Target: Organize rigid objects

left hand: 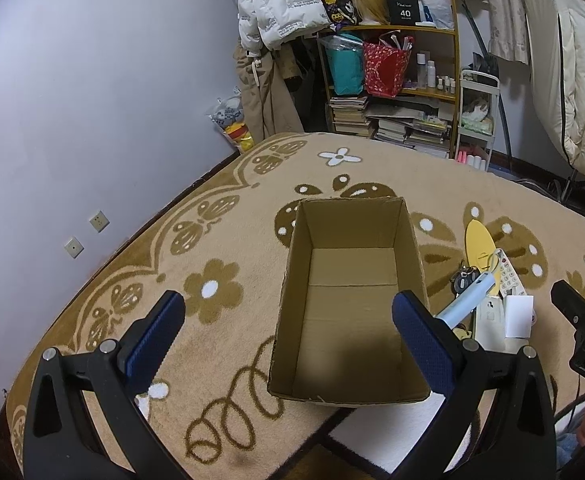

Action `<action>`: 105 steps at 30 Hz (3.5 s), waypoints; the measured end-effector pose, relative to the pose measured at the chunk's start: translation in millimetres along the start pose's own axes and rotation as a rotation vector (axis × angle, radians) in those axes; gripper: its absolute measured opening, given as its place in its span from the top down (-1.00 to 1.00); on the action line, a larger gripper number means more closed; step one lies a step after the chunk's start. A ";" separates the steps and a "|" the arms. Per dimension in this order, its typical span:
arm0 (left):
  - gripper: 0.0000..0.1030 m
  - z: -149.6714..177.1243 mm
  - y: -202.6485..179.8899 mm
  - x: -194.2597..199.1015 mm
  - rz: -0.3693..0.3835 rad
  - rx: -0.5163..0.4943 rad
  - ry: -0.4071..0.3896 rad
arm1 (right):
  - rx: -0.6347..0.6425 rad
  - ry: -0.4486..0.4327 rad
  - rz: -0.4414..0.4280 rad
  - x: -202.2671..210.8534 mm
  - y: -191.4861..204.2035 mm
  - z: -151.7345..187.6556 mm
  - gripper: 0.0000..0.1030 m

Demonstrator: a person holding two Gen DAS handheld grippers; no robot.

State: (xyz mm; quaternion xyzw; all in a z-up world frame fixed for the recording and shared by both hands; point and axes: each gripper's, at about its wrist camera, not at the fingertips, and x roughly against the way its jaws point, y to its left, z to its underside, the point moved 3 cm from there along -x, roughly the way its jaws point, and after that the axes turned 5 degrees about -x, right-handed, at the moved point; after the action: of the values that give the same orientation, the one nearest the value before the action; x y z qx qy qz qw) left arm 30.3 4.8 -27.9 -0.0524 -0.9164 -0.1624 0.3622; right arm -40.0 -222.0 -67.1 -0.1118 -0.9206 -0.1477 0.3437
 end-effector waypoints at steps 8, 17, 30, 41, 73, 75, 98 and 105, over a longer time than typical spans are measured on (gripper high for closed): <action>-0.99 1.8 -1.7 -4.6 0.000 -0.011 0.017 | 0.000 0.002 0.004 0.9 -1.0 -1.1 -1.00; -0.99 0.2 -2.3 -13.2 -0.005 -0.009 0.045 | -0.001 0.005 0.005 -0.1 -0.9 0.0 -1.00; -0.99 -2.1 -5.7 -21.9 -0.003 -0.033 0.064 | -0.011 0.016 0.010 -2.4 -6.8 2.3 -1.00; -0.99 -3.7 -4.0 -49.2 0.020 -0.050 0.118 | -0.051 0.074 0.023 -25.3 -18.0 4.5 -1.00; -0.82 26.0 19.5 -136.1 -0.001 0.007 0.422 | -0.119 0.340 0.027 -108.3 -24.4 42.3 -1.00; -0.81 28.9 21.9 -139.4 -0.008 0.017 0.442 | -0.122 0.341 0.023 -108.3 -24.2 42.0 -1.00; 0.64 56.1 18.5 -162.8 0.111 0.115 0.594 | -0.061 0.432 0.059 -129.0 1.0 60.3 -0.24; 0.64 56.2 15.6 -164.7 0.094 0.083 0.588 | -0.048 0.418 0.128 -134.2 8.5 62.2 -0.25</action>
State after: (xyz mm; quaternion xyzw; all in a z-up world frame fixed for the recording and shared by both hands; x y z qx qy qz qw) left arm 117.9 41.9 -174.5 -0.0306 -0.7747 -0.1160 0.6209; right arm 24.4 -206.4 -199.6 -0.1452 -0.8165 -0.1674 0.5331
